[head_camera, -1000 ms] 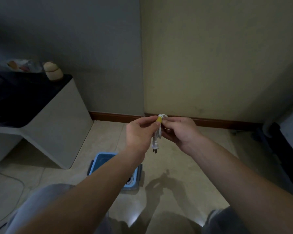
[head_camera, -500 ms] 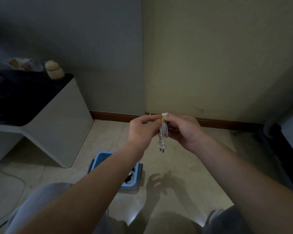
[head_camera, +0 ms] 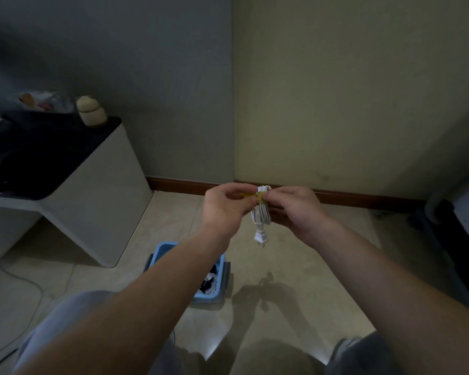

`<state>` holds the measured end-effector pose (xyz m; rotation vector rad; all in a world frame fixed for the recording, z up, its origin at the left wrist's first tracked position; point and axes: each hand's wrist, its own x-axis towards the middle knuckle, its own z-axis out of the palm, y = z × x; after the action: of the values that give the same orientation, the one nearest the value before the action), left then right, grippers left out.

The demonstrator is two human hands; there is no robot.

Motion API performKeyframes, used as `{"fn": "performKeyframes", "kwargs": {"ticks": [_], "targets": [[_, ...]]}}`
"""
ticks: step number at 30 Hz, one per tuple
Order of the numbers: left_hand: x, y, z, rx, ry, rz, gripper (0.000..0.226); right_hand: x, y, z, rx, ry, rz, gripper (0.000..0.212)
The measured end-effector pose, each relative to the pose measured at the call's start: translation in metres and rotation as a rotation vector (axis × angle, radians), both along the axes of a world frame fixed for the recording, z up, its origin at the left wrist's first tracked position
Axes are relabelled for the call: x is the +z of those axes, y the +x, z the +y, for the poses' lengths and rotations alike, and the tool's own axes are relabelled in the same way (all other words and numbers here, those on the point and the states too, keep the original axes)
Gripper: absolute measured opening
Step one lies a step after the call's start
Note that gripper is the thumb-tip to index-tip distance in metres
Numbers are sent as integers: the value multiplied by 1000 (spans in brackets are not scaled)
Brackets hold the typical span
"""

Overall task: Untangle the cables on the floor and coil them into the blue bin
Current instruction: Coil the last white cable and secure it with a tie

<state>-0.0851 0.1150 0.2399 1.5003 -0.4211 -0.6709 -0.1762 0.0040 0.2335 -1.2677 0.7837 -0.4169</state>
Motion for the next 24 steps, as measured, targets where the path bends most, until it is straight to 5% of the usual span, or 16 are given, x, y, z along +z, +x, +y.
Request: {"fn": "performKeyframes", "kwargs": {"ticks": [8, 16, 24], "targets": [[5, 0, -4, 71, -32, 117, 31, -10, 0, -9, -9, -95, 24, 4], [0, -4, -5, -9, 14, 155, 19, -18, 1, -8, -71, -203, 41, 39], [2, 1, 2, 65, -3, 113, 23, -11, 3, -3, -56, -168, -18, 15]]}}
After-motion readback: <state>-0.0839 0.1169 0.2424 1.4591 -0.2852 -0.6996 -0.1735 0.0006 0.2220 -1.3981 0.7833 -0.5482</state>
